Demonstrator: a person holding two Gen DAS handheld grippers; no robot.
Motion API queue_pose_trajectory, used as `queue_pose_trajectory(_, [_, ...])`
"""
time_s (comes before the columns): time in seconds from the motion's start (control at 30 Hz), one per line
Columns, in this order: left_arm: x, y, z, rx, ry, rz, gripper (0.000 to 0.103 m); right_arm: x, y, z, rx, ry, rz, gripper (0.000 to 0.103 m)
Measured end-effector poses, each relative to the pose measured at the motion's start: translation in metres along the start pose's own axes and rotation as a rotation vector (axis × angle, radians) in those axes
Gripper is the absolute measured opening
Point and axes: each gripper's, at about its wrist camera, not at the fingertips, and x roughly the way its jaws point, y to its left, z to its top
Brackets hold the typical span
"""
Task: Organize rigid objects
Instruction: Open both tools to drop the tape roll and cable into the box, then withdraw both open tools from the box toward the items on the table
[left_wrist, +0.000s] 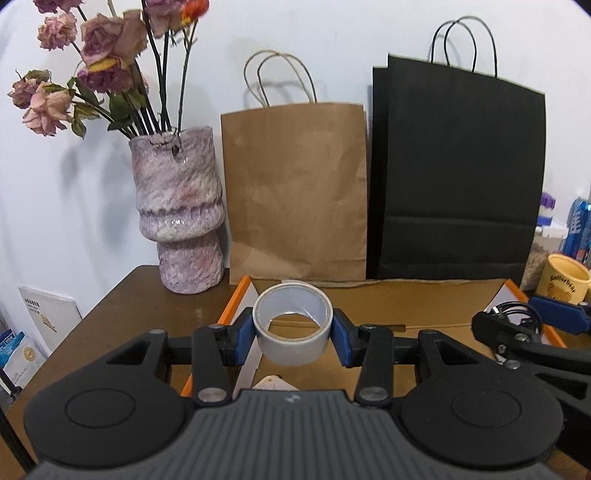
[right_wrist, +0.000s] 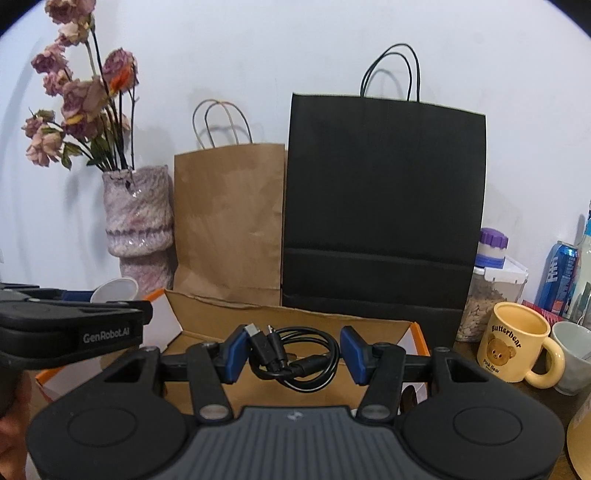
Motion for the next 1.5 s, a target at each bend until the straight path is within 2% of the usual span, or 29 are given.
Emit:
queue_pose_trajectory(0.27, [0.015,0.001,-0.008,0.012,0.050,-0.002,0.045,0.012,-0.003,-0.010,-0.009,0.046,0.010,0.053])
queue_pose_trajectory(0.53, [0.018,0.002,-0.010,0.017,0.068,0.007,0.046,0.020,-0.005,-0.014,-0.016,0.096,0.011,0.055])
queue_pose_trajectory(0.57, [0.018,0.003,-0.010,0.015,0.071,0.007,0.051,0.020,-0.006,-0.014,-0.012,0.098,0.008,0.059])
queue_pose_trajectory(0.6, [0.019,0.003,-0.009,0.014,0.075,0.011,0.059,0.020,-0.007,-0.014,-0.008,0.099,0.001,0.065])
queue_pose_trajectory(0.63, [0.019,0.004,-0.009,0.014,0.072,0.017,0.064,0.020,-0.008,-0.014,-0.004,0.096,-0.010,0.080])
queue_pose_trajectory(0.67, [0.018,0.004,-0.009,0.015,0.066,0.022,0.075,0.019,-0.010,-0.013,-0.002,0.089,-0.019,0.093])
queue_pose_trajectory(0.77, [0.016,0.005,-0.008,0.014,0.049,0.036,0.101,0.018,-0.014,-0.011,0.008,0.083,-0.034,0.103])
queue_pose_trajectory(0.8, [0.015,0.005,-0.008,0.012,0.043,0.035,0.103,0.018,-0.015,-0.011,0.012,0.081,-0.035,0.103])
queue_pose_trajectory(1.5, [0.014,0.009,-0.007,-0.001,0.048,0.035,0.103,0.012,-0.019,-0.007,0.030,0.065,-0.047,0.103])
